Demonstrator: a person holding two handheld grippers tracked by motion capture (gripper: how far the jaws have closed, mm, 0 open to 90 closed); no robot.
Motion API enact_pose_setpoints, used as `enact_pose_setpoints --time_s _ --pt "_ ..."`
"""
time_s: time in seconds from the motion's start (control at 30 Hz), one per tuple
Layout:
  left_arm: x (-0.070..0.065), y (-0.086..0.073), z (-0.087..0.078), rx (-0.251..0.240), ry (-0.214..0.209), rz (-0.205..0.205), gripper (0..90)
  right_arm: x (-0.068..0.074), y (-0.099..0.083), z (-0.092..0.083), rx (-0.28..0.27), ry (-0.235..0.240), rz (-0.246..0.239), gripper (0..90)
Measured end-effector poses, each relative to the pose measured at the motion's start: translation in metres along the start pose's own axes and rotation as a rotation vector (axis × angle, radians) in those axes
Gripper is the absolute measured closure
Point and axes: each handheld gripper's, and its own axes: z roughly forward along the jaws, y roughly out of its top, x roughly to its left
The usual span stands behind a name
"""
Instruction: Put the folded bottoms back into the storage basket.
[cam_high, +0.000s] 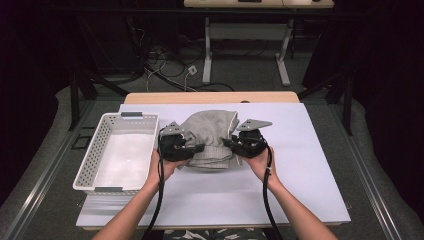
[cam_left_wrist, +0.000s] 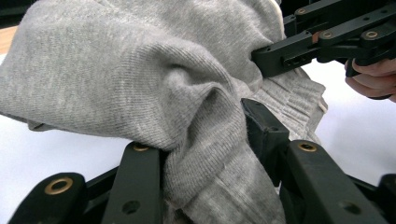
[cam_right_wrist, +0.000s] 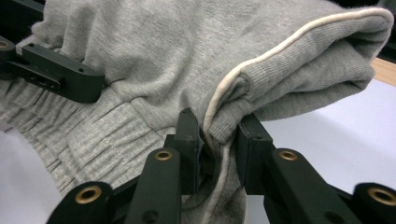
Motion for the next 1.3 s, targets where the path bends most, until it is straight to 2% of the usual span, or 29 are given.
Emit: enact_pose_setpoints --time_s 0.57,1.3 --pt "-0.001 0.002 -0.016 -0.032 0.009 0.005 62.4 0.009 0.006 0.001 -0.027 0.021 -0.009 73.1" --pt "-0.001 0.003 -0.026 -0.030 0.018 0.008 62.7 0.014 0.010 0.004 -0.037 0.045 -0.014 72.9"
